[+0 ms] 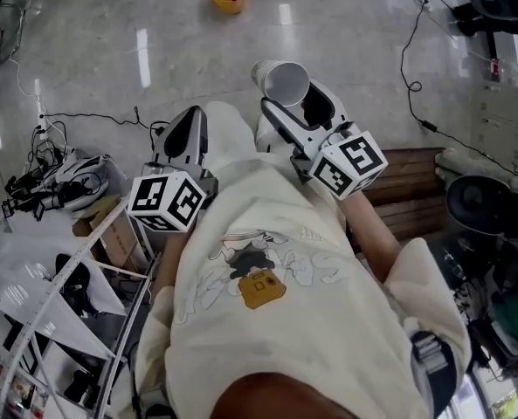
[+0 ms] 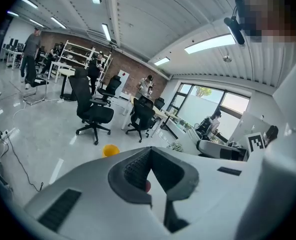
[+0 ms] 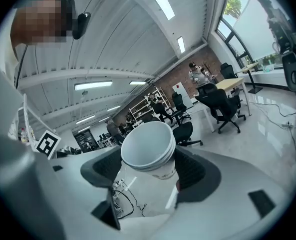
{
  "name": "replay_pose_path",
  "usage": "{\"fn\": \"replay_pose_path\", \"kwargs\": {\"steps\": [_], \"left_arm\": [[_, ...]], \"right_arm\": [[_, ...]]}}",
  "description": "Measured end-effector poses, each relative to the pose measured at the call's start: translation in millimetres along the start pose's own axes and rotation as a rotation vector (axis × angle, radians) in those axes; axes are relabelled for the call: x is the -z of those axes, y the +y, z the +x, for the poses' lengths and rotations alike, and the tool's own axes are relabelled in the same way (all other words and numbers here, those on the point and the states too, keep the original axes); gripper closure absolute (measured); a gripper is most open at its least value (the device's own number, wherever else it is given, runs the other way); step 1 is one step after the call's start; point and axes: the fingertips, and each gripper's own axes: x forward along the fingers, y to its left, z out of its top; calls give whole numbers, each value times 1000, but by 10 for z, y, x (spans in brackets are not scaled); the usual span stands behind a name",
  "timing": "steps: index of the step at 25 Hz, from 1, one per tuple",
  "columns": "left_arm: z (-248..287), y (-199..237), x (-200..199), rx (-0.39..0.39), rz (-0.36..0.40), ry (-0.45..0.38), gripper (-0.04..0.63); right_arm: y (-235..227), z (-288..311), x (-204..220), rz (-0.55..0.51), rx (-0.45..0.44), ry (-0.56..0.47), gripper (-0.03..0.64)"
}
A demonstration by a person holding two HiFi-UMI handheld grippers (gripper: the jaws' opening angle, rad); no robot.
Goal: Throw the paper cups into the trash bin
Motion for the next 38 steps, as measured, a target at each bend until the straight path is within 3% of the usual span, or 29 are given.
{"fn": "replay_pose_path", "kwargs": {"steps": [5,9,18,23,31,38], "left_arm": [[236,193,-111,7,-15,19,589],[713,583,-429,34,-33,31,589],[1775,1838,-1706,79,-70,50,589],[2122,2230,-2172,128,-76,85,589],[2828,2358,-2424,163,-117,151,589],[3457,2269,-2710,98,-112,132,589]], "right_arm": [[-141,269,-39,17,16,20,275],[-274,888,-140,31,27,35,275],[-612,2666,-815,38,104,64,275],[-703,3289,-1263,-1,163,49,275],[-1246,3696,-1657,25,229,51,275],[-1875,3958,-1974,18,172,78,275]]}}
